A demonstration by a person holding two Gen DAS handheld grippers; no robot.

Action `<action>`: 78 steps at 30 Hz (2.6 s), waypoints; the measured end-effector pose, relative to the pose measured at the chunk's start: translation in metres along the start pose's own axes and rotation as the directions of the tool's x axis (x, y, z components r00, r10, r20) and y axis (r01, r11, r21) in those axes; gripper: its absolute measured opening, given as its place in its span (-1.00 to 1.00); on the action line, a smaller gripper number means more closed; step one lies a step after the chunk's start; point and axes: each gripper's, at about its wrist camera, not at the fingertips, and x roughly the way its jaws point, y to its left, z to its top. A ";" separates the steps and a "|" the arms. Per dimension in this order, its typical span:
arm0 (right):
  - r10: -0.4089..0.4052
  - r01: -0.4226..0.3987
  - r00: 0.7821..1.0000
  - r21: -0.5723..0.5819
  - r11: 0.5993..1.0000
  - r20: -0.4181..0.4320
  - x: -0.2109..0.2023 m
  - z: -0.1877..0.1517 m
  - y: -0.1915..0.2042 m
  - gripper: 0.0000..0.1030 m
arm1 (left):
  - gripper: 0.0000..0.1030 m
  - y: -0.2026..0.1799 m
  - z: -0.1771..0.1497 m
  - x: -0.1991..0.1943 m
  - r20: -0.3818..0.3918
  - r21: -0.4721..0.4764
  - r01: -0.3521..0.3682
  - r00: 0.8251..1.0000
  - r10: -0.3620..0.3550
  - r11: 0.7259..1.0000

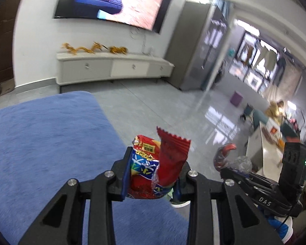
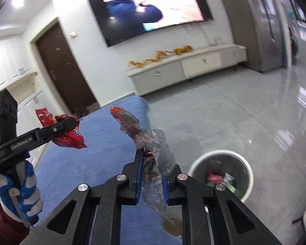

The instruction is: Collect trash

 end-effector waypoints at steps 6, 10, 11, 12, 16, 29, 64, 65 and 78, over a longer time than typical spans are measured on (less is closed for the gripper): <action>-0.062 0.071 0.995 0.120 0.990 -0.081 0.034 -0.004 -0.065 -0.70 | -0.39 -0.045 0.004 0.092 -0.133 0.085 0.021 0.991 -0.009 0.996; -0.079 0.107 0.985 0.175 0.979 -0.156 0.066 -0.011 -0.097 -0.70 | -0.39 -0.060 -0.001 0.155 -0.221 0.089 0.024 0.975 -0.004 0.996; -0.084 0.117 0.981 0.188 0.975 -0.175 0.075 -0.013 -0.106 -0.70 | -0.38 -0.063 -0.003 0.169 -0.241 0.084 0.028 0.970 -0.007 0.996; -0.089 0.126 0.978 0.195 0.973 -0.187 0.082 -0.014 -0.112 -0.70 | -0.37 -0.067 -0.004 0.183 -0.261 0.084 0.028 0.965 -0.006 0.996; -0.095 0.157 0.964 0.243 0.957 -0.247 0.109 -0.020 -0.140 -0.70 | -0.34 -0.079 -0.010 0.225 -0.313 0.107 0.021 0.949 0.013 0.994; -0.164 0.261 0.914 0.230 0.937 -0.371 0.151 -0.042 -0.167 -0.15 | 0.29 -0.088 -0.019 0.290 -0.406 0.010 0.077 0.911 -0.067 0.997; -0.209 0.209 0.978 0.021 0.978 -0.025 0.000 0.005 0.031 0.76 | 0.60 -0.005 -0.021 -0.038 0.074 -0.032 -0.228 0.970 0.230 0.973; -0.198 0.198 0.980 0.004 0.980 -0.011 -0.004 0.004 0.042 0.77 | 0.60 -0.002 -0.024 -0.047 0.088 -0.035 -0.255 0.962 0.257 0.966; -0.147 0.160 0.982 -0.107 0.981 0.121 -0.025 -0.021 0.109 0.90 | 0.60 0.029 -0.073 -0.128 0.178 -0.131 -0.433 0.874 0.451 0.892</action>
